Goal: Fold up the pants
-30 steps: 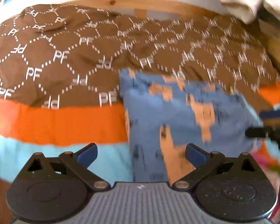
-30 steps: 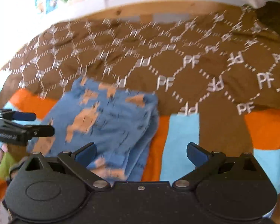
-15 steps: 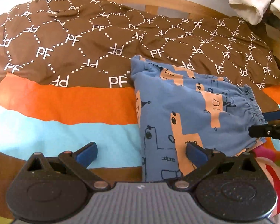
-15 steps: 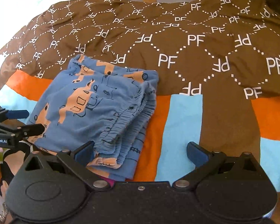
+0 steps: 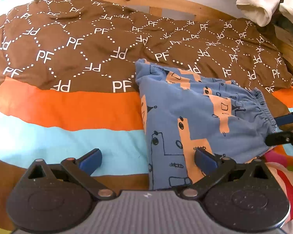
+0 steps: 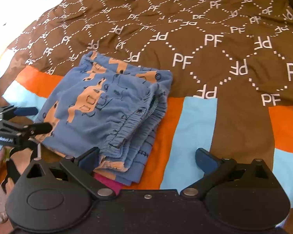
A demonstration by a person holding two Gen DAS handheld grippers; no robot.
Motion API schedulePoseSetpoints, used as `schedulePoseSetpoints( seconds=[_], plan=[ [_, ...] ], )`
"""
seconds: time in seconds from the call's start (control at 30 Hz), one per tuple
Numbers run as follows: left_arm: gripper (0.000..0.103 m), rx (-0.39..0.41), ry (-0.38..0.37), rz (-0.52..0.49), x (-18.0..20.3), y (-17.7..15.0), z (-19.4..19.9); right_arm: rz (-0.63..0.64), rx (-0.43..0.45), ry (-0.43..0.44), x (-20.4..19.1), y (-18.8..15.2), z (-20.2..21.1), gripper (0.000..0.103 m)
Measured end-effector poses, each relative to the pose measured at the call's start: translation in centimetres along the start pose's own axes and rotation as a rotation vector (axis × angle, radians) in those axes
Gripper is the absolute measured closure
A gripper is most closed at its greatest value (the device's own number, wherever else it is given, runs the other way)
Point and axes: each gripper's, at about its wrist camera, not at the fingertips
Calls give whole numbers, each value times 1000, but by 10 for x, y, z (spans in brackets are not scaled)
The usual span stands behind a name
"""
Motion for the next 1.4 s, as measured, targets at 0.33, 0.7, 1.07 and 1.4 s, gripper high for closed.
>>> schedulePoseSetpoints(
  seconds=[0.33,0.7,1.07,1.4],
  plan=[
    [0,-88,-112,7,-3,14,9,-84,134,159,20,-4,21,1],
    [0,-143,-202,70,-2,34,-26,-184,209,269,39,25,-31,1],
    [0,-143,-195,155,-7,50,-44,-280,246,535,70,34,-56,1],
    [0,-150,-174,112,-4,44,-38,-432,294,595,81,26,-55,1]
  ],
)
Point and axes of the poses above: each gripper's, at about its wrist camera, not at the fingertips, and z roughly against the way its jaws point, x to its right, y to its top, and after that the axes turned 5 degrees about z, right-handed
